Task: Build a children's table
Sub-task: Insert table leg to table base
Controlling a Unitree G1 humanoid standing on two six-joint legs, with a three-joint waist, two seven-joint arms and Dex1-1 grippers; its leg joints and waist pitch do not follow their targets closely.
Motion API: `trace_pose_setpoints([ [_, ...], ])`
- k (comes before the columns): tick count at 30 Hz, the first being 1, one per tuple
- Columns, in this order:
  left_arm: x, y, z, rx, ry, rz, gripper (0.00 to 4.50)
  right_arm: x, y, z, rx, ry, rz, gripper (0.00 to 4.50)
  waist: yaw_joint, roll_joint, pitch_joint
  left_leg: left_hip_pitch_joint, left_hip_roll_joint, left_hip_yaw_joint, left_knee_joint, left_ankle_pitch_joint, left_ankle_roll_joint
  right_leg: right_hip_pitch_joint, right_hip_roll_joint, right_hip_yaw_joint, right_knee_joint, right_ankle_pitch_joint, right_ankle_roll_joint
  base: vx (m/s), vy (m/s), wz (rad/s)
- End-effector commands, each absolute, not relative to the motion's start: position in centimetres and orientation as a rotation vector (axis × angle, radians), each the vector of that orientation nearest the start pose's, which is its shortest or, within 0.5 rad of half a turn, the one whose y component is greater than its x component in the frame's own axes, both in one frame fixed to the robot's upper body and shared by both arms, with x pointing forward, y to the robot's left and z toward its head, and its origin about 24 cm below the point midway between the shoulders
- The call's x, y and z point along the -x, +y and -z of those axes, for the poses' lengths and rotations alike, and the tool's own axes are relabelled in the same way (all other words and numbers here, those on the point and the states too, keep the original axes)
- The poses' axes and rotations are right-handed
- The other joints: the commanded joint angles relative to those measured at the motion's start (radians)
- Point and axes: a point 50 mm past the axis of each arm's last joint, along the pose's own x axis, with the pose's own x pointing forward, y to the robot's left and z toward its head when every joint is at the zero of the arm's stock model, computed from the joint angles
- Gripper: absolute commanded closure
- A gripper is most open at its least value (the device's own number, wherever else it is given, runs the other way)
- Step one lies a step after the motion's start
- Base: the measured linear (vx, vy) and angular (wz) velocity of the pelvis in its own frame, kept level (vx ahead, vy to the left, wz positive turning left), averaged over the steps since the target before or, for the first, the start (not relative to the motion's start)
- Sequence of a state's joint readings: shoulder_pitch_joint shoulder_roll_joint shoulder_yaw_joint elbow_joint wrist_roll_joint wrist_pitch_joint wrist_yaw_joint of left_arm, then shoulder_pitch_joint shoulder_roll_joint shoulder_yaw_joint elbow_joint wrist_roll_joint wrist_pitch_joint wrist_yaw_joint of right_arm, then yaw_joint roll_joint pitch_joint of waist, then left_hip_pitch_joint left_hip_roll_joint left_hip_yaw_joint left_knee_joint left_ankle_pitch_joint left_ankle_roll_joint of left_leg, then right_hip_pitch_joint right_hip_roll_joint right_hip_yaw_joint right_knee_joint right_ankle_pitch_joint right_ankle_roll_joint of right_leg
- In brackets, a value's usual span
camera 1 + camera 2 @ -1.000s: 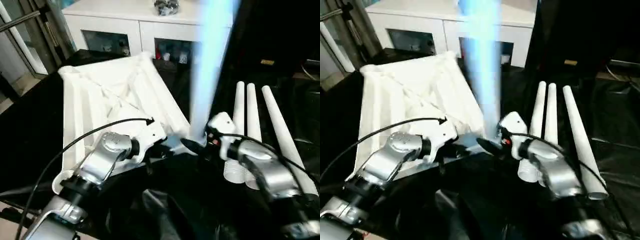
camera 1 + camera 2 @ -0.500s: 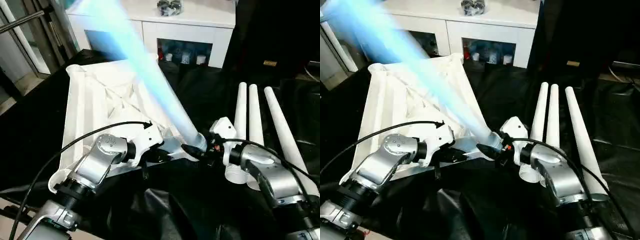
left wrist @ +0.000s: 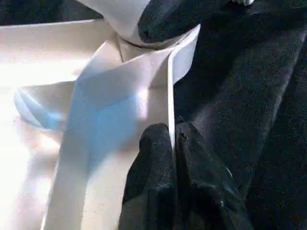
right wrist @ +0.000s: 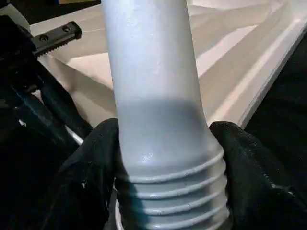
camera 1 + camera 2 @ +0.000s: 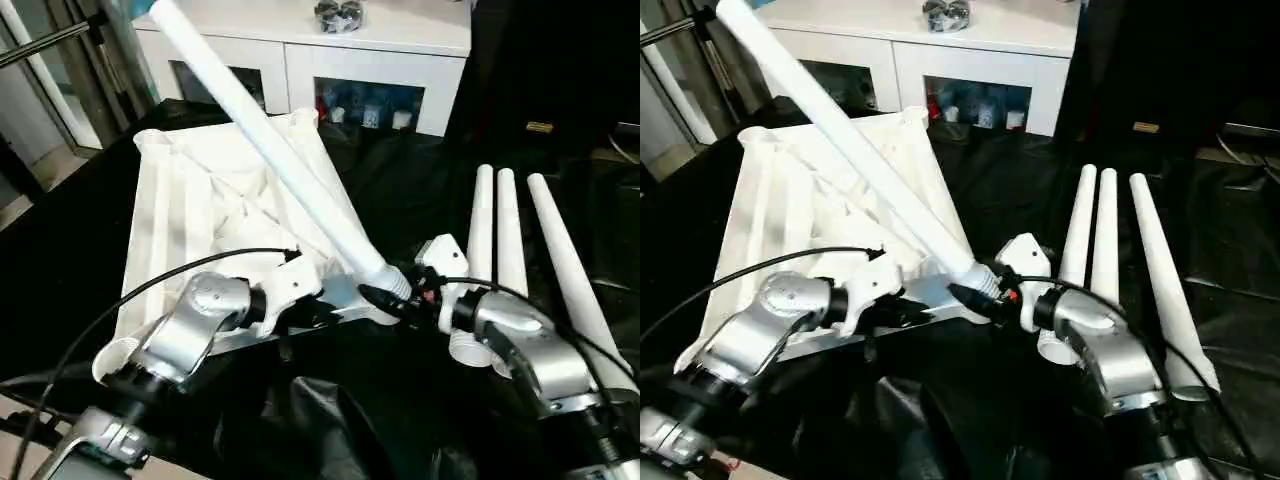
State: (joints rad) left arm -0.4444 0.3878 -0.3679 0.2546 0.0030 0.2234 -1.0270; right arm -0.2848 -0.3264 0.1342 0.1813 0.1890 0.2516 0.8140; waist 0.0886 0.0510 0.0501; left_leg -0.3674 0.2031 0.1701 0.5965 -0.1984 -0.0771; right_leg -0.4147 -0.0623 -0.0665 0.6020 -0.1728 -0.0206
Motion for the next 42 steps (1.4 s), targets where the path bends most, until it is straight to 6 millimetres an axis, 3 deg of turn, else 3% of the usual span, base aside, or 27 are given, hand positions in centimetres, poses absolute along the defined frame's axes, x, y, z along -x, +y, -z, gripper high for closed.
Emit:
trace_pose_setpoints([
  [1,-29.5,11.3,-7.2,-0.483,0.279,1.258,3.87,-28.5,-13.7,-5.2,0.094,0.242,-0.946,1.76,-0.001,0.0,-0.071,0.004,0.023,-0.005,-0.063,-0.119,0.045,0.068,-0.068,0.044,-0.056,-0.098,-0.221,0.0,0.0,0.0],
  [5,-29.6,11.8,-7.8,-0.464,0.23,1.244,3.56,-28.6,-13.6,-5.2,0.09,0.238,-0.943,1.76,-0.004,-0.001,-0.069,0.006,0.022,-0.004,-0.063,-0.137,0.038,0.067,-0.067,0.045,-0.058,-0.133,-0.213,0.0,0.0,0.0],
  [12,-29.7,12.8,-9.4,-0.255,0.169,1.233,3.03,-28.8,-13.4,-5.1,0.072,0.228,-0.925,1.76,-0.003,0.0,-0.068,0.005,0.02,-0.002,-0.062,-0.142,0.029,0.063,-0.066,0.045,-0.057,-0.164,-0.21,0.0,0.0,0.0],
  [14,-29.6,12.6,-9.7,-0.024,0.141,1.223,2.89,-28.9,-13.2,-5.2,0.062,0.22,-0.919,1.76,-0.002,-0.001,-0.067,0.005,0.019,-0.001,-0.062,-0.147,0.026,0.063,-0.068,0.044,-0.06,-0.183,-0.217,0.0,0.0,0.0],
  [16,-29.6,12.4,-9.8,0.048,0.133,1.216,2.6,-28.9,-13.1,-5.2,0.061,0.219,-0.92,1.77,-0.002,-0.002,-0.067,0.005,0.018,-0.001,-0.061,-0.156,0.027,0.062,-0.065,0.044,-0.062,-0.198,-0.214,0.0,0.0,0.0],
  [19,-30.5,11.7,-9.3,0.197,0.149,1.119,2.58,-29.0,-13.0,-5.2,0.057,0.21,-0.92,1.77,-0.002,-0.003,-0.066,0.005,0.017,-0.001,-0.06,-0.157,0.032,0.062,-0.063,0.043,-0.065,-0.214,-0.2,0.0,0.0,0.0],
  [21,-30.9,11.4,-9.1,0.262,0.155,1.074,2.23,-29.0,-12.9,-5.2,0.056,0.209,-0.918,1.77,0.0,-0.005,-0.067,0.007,0.015,0.0,-0.058,-0.156,0.036,0.061,-0.063,0.044,-0.069,-0.227,-0.195,0.0,0.0,0.0],
  [24,-31.7,10.7,-9.6,0.468,0.128,1.01,2.07,-29.0,-12.9,-5.2,0.055,0.207,-0.916,1.77,-0.001,-0.008,-0.067,0.005,0.013,0.002,-0.056,-0.153,0.038,0.063,-0.062,0.042,-0.071,-0.233,-0.193,0.0,0.0,0.0],
  [30,-32.9,10.2,-9.9,0.537,0.122,0.941,1.41,-29.1,-12.7,-5.2,0.055,0.203,-0.917,1.78,0.001,-0.009,-0.068,-0.001,0.012,-0.003,-0.056,-0.122,0.055,0.065,-0.061,0.039,-0.073,-0.239,-0.163,0.0,0.0,0.0],
  [35,-33.8,10.4,-9.4,0.588,0.167,0.858,1.07,-29.2,-12.6,-5.3,0.054,0.196,-0.912,1.8,0.0,-0.01,-0.072,-0.005,0.012,-0.004,-0.053,-0.103,0.064,0.07,-0.062,0.038,-0.067,-0.182,-0.178,0.0,0.0,0.0],
  [36,-34.0,10.4,-9.5,0.632,0.169,0.84,0.97,-29.3,-12.6,-5.3,0.052,0.189,-0.905,1.8,0.001,0.002,-0.072,-0.004,0.012,-0.006,-0.052,-0.103,0.063,0.069,-0.063,0.038,-0.064,-0.176,-0.184,0.0,0.0,0.0],
  [37,-34.0,10.4,-9.5,0.638,0.169,0.839,0.91,-29.3,-12.6,-5.3,0.051,0.188,-0.904,1.8,0.002,-0.005,-0.073,-0.002,0.012,-0.004,-0.051,-0.104,0.064,0.068,-0.063,0.038,-0.066,-0.164,-0.192,0.0,0.0,0.0],
  [39,-34.1,10.4,-9.8,0.697,0.16,0.831,0.75,-29.4,-12.6,-5.5,0.047,0.179,-0.895,1.8,0.002,0.0,-0.072,-0.001,0.014,-0.004,-0.053,-0.11,0.066,0.067,-0.061,0.038,-0.064,-0.147,-0.207,0.0,0.0,0.0],
  [42,-34.4,10.4,-10.1,0.761,0.147,0.821,0.53,-29.5,-12.5,-5.7,0.043,0.167,-0.89,1.8,0.002,-0.001,-0.072,-0.001,0.013,-0.004,-0.053,-0.118,0.063,0.07,-0.061,0.037,-0.064,-0.139,-0.214,0.0,0.0,0.0],
])
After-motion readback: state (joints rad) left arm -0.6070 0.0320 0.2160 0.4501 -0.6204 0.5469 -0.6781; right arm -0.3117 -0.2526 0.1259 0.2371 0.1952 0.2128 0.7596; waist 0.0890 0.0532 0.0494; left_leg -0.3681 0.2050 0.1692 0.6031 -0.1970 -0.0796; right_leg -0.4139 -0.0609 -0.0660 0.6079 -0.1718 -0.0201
